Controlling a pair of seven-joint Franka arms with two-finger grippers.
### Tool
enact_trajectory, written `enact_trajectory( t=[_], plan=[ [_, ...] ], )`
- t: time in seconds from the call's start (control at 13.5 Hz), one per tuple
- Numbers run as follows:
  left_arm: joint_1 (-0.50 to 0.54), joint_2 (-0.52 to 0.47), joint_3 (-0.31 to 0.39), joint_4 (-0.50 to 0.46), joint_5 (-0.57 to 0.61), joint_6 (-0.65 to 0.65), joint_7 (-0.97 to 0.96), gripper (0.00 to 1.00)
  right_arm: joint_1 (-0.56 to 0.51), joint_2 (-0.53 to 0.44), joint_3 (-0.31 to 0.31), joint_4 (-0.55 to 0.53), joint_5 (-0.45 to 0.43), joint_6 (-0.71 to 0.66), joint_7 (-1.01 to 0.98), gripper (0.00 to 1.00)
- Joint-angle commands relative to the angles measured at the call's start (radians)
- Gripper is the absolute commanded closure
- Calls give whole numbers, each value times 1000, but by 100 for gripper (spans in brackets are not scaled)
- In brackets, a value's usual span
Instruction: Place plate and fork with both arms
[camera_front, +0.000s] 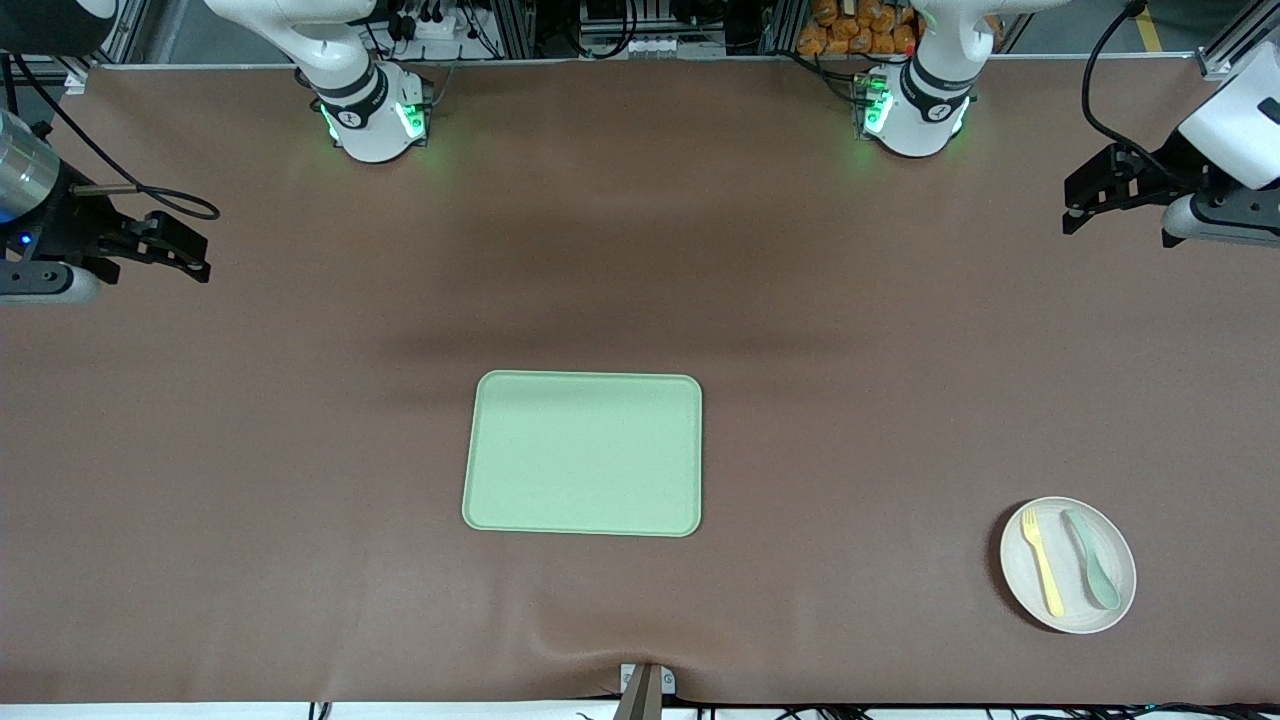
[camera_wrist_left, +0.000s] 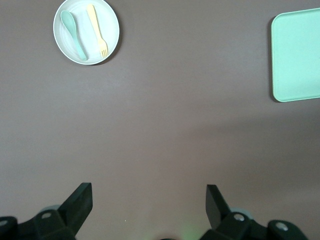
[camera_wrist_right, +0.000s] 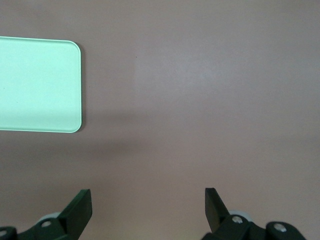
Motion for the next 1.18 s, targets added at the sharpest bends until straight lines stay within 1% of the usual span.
enact_trajectory(
  t=[0.0, 0.81, 1.11],
  plan=[
    [10, -1, -12, 2, 3, -1, -12, 0, -16, 12, 8, 23, 12, -18, -9, 0],
    [13, 1, -11, -1, 3, -9, -9, 0, -18, 12, 5, 23, 12, -18, -7, 0],
    [46, 30, -3, -67, 11, -47, -14, 0, -18, 12, 4, 22, 12, -19, -7, 0]
  ],
)
